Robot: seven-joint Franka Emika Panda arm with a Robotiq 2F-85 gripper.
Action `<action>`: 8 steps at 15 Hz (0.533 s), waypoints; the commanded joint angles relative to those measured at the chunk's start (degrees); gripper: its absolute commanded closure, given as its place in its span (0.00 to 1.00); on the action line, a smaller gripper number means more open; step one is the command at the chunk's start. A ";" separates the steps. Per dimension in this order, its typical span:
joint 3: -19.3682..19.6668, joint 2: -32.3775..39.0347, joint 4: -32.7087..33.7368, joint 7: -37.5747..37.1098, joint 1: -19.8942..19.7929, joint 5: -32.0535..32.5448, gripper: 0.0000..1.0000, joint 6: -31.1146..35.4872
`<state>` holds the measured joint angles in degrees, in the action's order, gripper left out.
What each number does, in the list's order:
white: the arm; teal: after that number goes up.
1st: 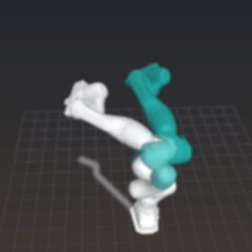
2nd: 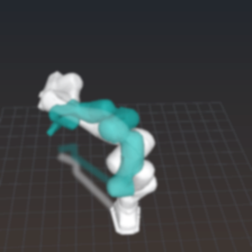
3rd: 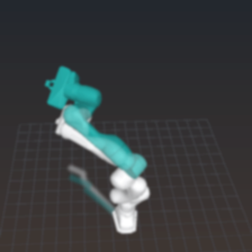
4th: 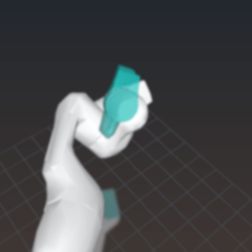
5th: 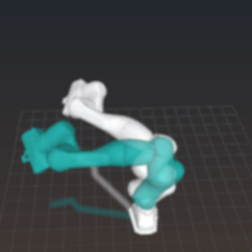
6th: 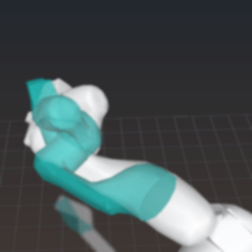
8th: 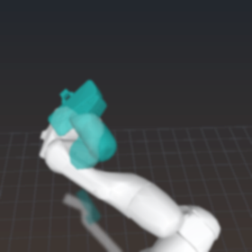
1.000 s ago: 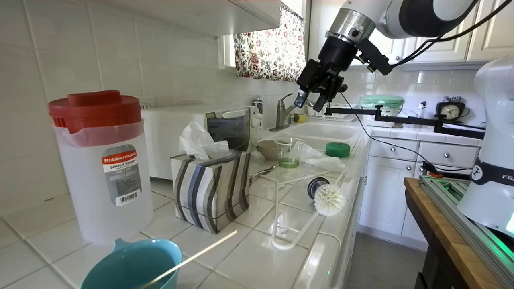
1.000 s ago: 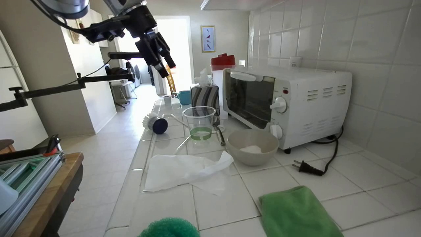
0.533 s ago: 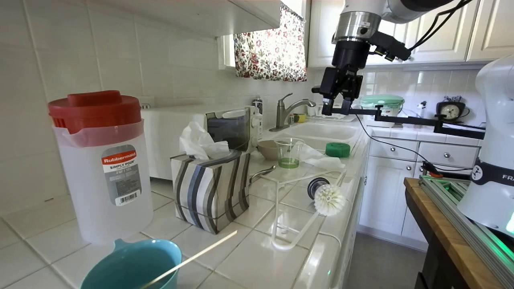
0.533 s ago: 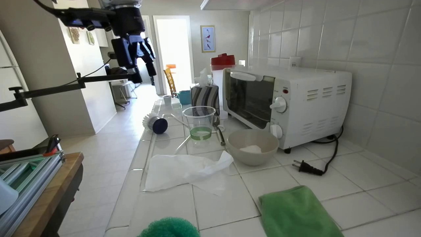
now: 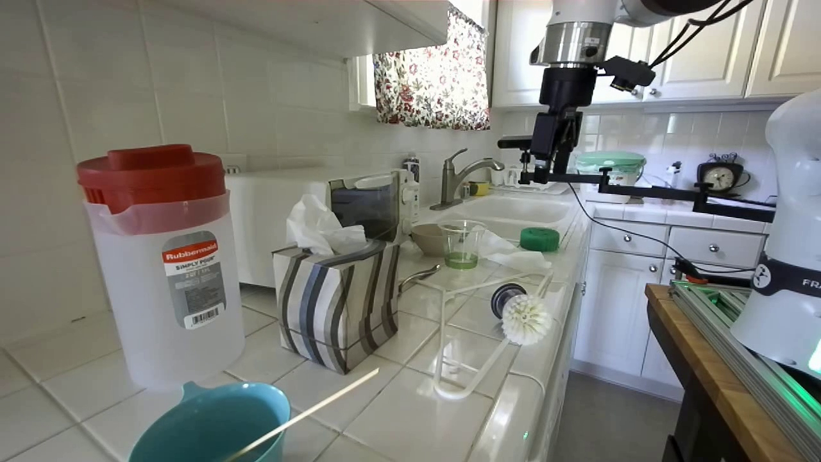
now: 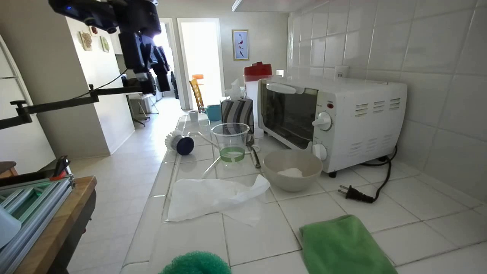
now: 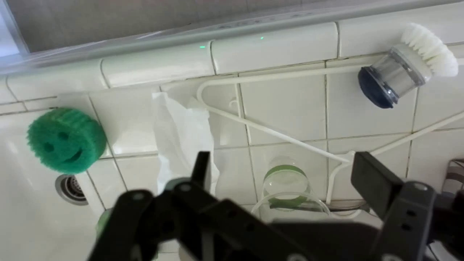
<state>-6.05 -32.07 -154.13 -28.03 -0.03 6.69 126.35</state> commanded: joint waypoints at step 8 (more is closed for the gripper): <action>-0.17 0.06 -1.09 8.20 -2.11 0.47 0.00 8.59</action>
<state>-5.39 -31.92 -155.31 -20.39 -1.29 7.86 135.08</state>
